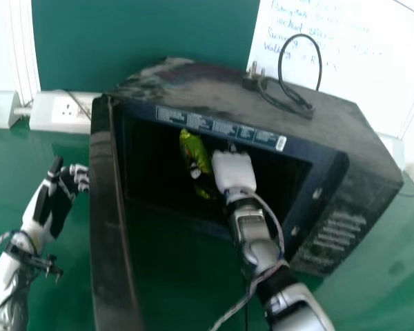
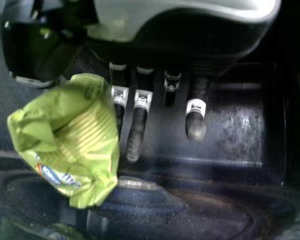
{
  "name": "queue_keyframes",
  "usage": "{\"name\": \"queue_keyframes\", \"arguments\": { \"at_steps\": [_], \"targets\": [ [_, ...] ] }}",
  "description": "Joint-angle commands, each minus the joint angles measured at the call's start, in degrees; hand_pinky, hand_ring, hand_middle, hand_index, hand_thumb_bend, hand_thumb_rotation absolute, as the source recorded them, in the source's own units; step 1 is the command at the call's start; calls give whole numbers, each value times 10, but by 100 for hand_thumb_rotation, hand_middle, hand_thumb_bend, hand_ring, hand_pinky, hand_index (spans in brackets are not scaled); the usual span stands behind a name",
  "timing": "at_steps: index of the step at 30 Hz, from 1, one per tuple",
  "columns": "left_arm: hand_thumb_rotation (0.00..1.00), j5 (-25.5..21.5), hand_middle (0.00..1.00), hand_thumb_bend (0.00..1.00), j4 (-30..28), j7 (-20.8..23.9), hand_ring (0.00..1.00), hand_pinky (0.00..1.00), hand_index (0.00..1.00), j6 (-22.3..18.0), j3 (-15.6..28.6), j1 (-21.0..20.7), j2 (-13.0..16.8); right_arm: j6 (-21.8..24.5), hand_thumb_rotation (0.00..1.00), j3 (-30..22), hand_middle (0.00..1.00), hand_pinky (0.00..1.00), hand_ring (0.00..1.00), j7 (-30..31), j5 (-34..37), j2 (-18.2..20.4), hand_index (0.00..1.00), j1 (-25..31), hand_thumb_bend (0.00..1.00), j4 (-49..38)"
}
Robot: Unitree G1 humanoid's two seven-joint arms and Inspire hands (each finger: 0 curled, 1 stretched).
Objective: Put biscuit inside oven
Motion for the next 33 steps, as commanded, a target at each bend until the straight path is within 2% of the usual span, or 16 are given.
{"name": "queue_keyframes", "arguments": {
  "at_steps": [1,3,4,6,8,12,17,23,28,33],
  "targets": [
    [6,-3,41,51,8,-4,35,26,49,-4,2,2,1,-3,0,4,45,18,27,-18,15,-15,50,-7,53,10],
    [6,-3,41,51,12,-7,35,26,49,-6,2,1,1,6,0,7,46,22,33,0,23,-17,50,-4,53,-1],
    [6,-4,41,51,12,-7,35,26,49,-5,2,0,0,15,7,11,49,28,39,19,24,-19,61,-3,61,-11],
    [6,-6,41,51,10,-9,35,26,49,-4,1,-1,-1,35,30,19,57,37,48,69,24,-26,70,2,81,-39],
    [6,-4,41,51,11,-11,35,26,49,-8,1,-2,0,51,48,26,66,48,57,115,25,-35,76,13,92,-81],
    [6,-4,42,51,18,-12,36,26,49,-11,2,-3,0,86,60,40,72,55,65,194,16,-58,80,46,95,-180],
    [6,-1,41,51,13,-5,36,26,49,-8,3,0,0,129,72,44,81,66,76,296,10,-82,86,89,93,-304],
    [7,-3,41,51,19,-6,35,26,49,-9,3,-2,-1,163,80,35,91,73,86,408,3,-115,95,146,97,-459],
    [6,-3,41,51,14,-6,36,26,49,-7,3,-1,0,190,80,27,94,77,90,511,-21,-149,99,195,98,-590],
    [6,-6,42,51,22,-11,36,26,49,-11,4,-3,0,178,79,1,94,75,89,580,-42,-194,100,247,99,-713]
  ]
}}
